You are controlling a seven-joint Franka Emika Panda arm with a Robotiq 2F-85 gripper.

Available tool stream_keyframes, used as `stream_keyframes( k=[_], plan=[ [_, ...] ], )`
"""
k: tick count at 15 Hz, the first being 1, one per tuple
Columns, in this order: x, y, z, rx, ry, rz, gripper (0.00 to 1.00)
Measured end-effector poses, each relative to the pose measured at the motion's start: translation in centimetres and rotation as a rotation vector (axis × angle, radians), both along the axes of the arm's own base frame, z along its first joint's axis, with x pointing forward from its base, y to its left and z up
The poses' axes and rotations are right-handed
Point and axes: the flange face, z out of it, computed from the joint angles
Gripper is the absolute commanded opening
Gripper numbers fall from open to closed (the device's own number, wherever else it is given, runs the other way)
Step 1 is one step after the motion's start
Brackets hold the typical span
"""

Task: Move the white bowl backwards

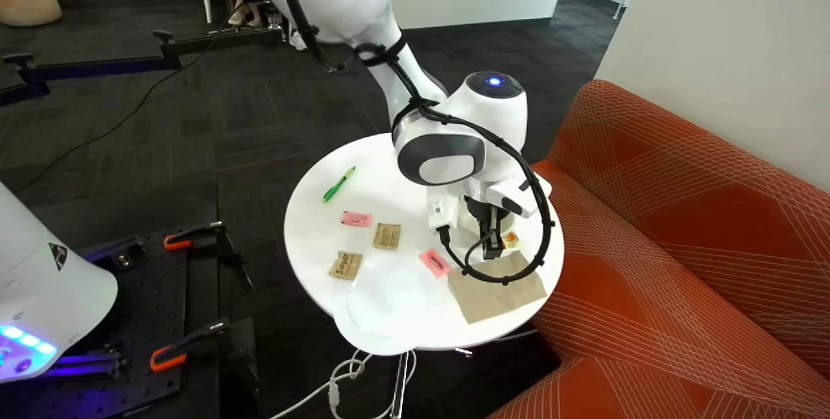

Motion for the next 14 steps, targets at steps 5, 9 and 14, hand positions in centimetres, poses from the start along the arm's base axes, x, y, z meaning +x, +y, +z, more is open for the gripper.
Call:
stream_keyframes(
  k=[5,9,14],
  plan=[
    [0.3,-0.3,1.2,-0.028,-0.014,0.005,1.0],
    [0.4,0.5,4.7,-0.022,-0.031,0.02,1.0],
    [-1.4,1.8,9.9,-0.011,0.019,0.062,1.0]
  ],
)
